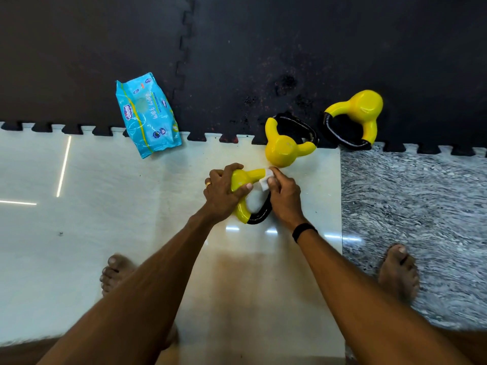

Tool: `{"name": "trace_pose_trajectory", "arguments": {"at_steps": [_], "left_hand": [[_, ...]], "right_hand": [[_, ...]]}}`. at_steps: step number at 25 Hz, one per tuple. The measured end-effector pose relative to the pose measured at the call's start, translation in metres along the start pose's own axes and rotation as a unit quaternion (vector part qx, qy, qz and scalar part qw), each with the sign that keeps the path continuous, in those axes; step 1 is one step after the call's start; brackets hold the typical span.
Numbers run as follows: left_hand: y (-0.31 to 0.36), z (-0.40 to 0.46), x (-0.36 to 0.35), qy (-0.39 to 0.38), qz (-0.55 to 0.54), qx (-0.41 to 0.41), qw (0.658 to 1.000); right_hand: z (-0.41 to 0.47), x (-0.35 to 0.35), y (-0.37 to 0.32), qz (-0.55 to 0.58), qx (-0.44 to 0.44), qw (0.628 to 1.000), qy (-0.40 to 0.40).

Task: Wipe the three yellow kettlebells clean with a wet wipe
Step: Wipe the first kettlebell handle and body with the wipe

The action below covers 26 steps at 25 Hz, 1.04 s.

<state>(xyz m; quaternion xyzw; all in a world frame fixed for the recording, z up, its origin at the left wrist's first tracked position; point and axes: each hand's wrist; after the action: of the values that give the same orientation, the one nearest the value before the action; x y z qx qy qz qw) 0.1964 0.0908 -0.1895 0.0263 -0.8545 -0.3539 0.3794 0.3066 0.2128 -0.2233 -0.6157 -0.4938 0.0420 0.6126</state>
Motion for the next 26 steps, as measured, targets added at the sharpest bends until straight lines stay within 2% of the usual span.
{"name": "trace_pose_trajectory", "arguments": {"at_steps": [2,5,8,12,15,18,19,22,24,26], "left_hand": [[-0.005,0.001,0.002,-0.005,-0.023,0.013,1.000],[-0.004,0.002,0.003,-0.008,-0.022,0.015,1.000],[-0.003,0.003,0.004,-0.018,-0.023,0.021,0.999],[-0.003,0.003,0.006,-0.025,-0.036,0.028,0.999],[-0.003,0.003,0.007,-0.035,-0.047,0.029,0.998],[-0.003,0.004,0.008,-0.039,-0.054,0.030,0.997],[-0.003,0.004,0.008,-0.039,-0.053,0.030,0.997],[-0.004,0.003,0.007,-0.034,-0.050,0.028,0.998],[-0.004,0.004,0.006,-0.029,-0.052,0.030,0.998],[-0.003,0.002,0.003,-0.019,-0.058,0.033,0.998]], "right_hand": [[0.016,0.007,-0.007,0.020,-0.038,0.997,-0.058],[0.022,0.011,-0.016,0.032,-0.099,0.992,-0.072],[0.025,0.013,-0.023,0.062,-0.204,0.972,-0.100],[0.031,0.018,-0.028,0.085,-0.254,0.949,-0.167],[0.026,0.026,-0.021,0.100,-0.209,0.953,-0.193],[0.013,0.031,-0.012,0.005,-0.066,0.990,-0.127],[0.009,0.028,-0.013,-0.065,-0.023,0.994,-0.082],[0.002,0.015,-0.037,-0.307,0.000,0.951,0.023],[0.004,0.008,-0.051,-0.351,-0.016,0.936,0.029],[0.007,0.007,-0.053,-0.352,-0.010,0.935,0.026]]}}
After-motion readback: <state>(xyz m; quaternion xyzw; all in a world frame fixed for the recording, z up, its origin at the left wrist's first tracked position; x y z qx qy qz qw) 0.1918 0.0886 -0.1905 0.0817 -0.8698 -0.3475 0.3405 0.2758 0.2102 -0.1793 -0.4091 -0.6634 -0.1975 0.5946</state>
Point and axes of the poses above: each hand's wrist, its own z-axis towards the middle knuckle, its own x-axis out of the back of the hand, y = z × x, and after that the axes turned 1 degree about z, right-handed
